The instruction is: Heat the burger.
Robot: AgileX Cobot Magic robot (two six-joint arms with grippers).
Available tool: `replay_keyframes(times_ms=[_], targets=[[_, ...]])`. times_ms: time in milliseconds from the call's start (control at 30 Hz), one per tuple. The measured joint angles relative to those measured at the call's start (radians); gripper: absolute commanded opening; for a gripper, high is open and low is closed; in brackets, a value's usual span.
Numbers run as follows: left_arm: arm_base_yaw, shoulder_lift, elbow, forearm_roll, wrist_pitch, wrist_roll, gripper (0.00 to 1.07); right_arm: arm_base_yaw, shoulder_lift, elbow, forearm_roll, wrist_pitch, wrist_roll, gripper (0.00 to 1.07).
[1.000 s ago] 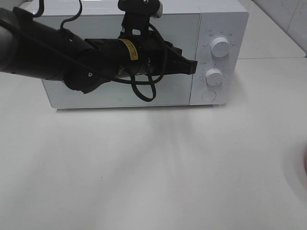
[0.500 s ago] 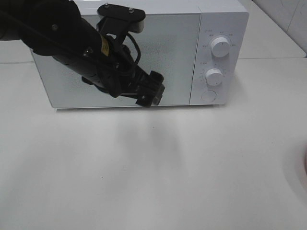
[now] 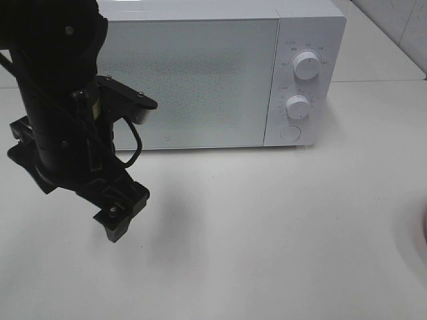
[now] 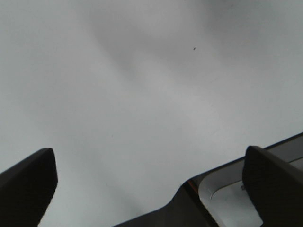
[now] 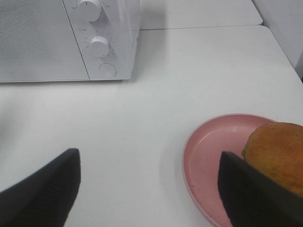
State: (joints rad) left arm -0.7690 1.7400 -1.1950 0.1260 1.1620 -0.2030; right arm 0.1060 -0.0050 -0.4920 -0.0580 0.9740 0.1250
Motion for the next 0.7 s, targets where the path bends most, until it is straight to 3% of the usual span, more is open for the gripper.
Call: replay_keyframes(times_ms=[133, 300, 367, 400, 467, 567, 700], targets=[[0.01, -0.013, -0.001, -0.017, 0.037, 0.001, 1.0, 0.0, 0.0, 0.0, 0.0, 0.0, 0.0, 0.72], [0.107, -0.085, -0.001, -0.094, 0.044, 0.039, 1.0, 0.0, 0.0, 0.0, 0.0, 0.0, 0.0, 0.72], [0.199, -0.137, -0.001, -0.135, 0.044, 0.077, 1.0, 0.0, 0.0, 0.0, 0.0, 0.0, 0.0, 0.72], [0.199, -0.137, -0.001, -0.135, 0.044, 0.077, 1.0, 0.0, 0.0, 0.0, 0.0, 0.0, 0.0, 0.72], [0.336, -0.216, -0.001, -0.17, 0.044, 0.122, 1.0, 0.0, 0.0, 0.0, 0.0, 0.0, 0.0, 0.72], [0.372, -0.238, -0.001, -0.176, 0.045, 0.132, 1.0, 0.0, 0.0, 0.0, 0.0, 0.0, 0.0, 0.72], [0.524, -0.338, -0.001, -0.181, 0.046, 0.172, 1.0, 0.0, 0.0, 0.0, 0.0, 0.0, 0.0, 0.72]])
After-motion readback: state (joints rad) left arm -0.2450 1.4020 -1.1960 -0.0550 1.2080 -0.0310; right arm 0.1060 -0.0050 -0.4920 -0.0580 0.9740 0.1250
